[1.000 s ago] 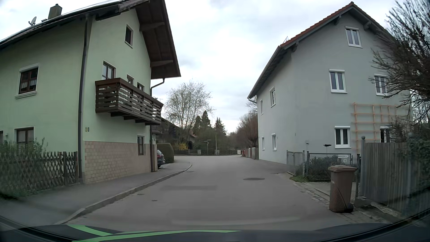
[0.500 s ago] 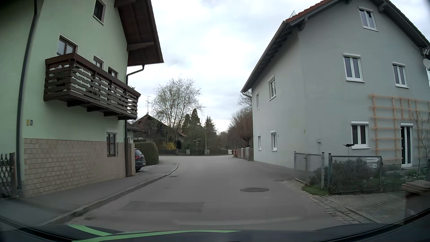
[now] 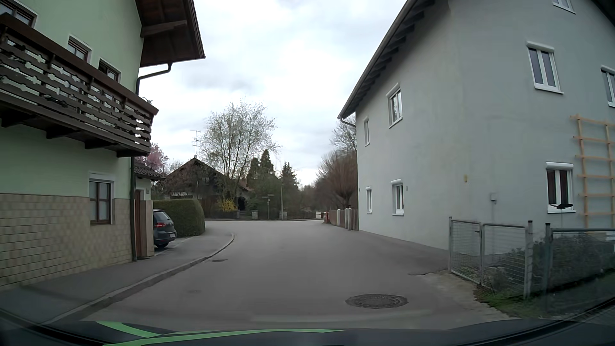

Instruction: Follow the waypoints while adhering to traffic rules and regulations

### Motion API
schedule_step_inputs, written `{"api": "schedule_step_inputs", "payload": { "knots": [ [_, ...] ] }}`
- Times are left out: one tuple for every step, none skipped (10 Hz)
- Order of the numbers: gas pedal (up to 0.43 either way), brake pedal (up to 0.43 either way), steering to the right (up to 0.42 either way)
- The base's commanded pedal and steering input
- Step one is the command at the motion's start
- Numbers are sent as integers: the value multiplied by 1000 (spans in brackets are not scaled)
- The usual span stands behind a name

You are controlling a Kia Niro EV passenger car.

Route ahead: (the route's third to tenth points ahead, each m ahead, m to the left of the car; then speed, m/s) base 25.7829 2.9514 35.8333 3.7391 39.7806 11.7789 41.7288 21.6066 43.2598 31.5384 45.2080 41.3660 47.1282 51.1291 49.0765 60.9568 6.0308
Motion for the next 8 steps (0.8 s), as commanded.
{"api": "schedule_step_inputs", "payload": {
  "knots": [
    [79,0,24],
    [79,0,20],
    [67,0,18],
    [67,0,14],
    [47,0,12],
    [47,0,11],
    [47,0,11],
    [20,0,8]
  ]
}}
